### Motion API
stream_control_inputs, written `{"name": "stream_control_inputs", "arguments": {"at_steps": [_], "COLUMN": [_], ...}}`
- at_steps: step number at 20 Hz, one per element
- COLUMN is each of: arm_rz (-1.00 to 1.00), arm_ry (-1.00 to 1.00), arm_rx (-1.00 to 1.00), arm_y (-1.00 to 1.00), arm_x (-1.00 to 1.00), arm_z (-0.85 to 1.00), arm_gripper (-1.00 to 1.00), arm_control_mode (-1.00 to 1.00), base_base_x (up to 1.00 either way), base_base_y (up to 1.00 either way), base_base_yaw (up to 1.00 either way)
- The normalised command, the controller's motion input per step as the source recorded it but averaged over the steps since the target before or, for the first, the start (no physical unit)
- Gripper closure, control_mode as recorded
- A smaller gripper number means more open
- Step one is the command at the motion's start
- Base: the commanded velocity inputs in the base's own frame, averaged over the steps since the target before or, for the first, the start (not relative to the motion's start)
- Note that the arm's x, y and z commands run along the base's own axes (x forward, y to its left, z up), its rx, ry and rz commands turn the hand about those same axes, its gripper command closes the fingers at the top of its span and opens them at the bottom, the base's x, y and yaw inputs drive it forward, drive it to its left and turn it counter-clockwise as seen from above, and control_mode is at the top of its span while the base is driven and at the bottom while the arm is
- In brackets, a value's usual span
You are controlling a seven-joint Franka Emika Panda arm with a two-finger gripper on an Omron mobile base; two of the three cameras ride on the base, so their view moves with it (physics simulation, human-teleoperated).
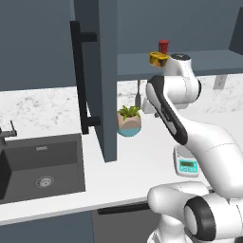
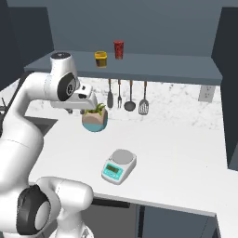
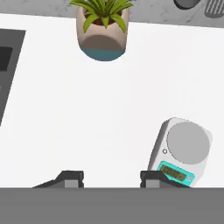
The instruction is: Pick the canned food and place it on the digital scale for weighing, and close the cabinet.
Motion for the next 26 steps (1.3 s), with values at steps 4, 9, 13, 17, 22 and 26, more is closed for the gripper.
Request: {"name": "stream_control_inputs", "arguments": {"at_steps": [4,9,13,17,22,26], "arm_rz": [0.02,0.01,0.03,0.02,0.03,0.01], "arm_ry": [0.0,-0.07,-0.12,-0.18,-0.35,-0.29], "arm_rx": [0.0,0.0,0.0,0.0,0.0,0.02], "arm_y": [0.0,0.0,-0.02,-0.04,-0.2,-0.24], "arm_x": [-0.28,-0.5,-0.29,-0.04,0.0,0.01], "arm_z": [0.0,0.27,0.71,0.82,0.61,0.52], "arm_gripper": [-1.0,-1.0,-1.0,-1.0,-1.0,-1.0], "arm_control_mode": [-1.0,-1.0,-1.0,-1.0,-1.0,-1.0], "base_base_x": [0.0,0.0,0.0,0.0,0.0,0.0], "base_base_y": [0.0,0.0,0.0,0.0,0.0,0.0], "base_base_yaw": [0.0,0.0,0.0,0.0,0.0,0.0]}}
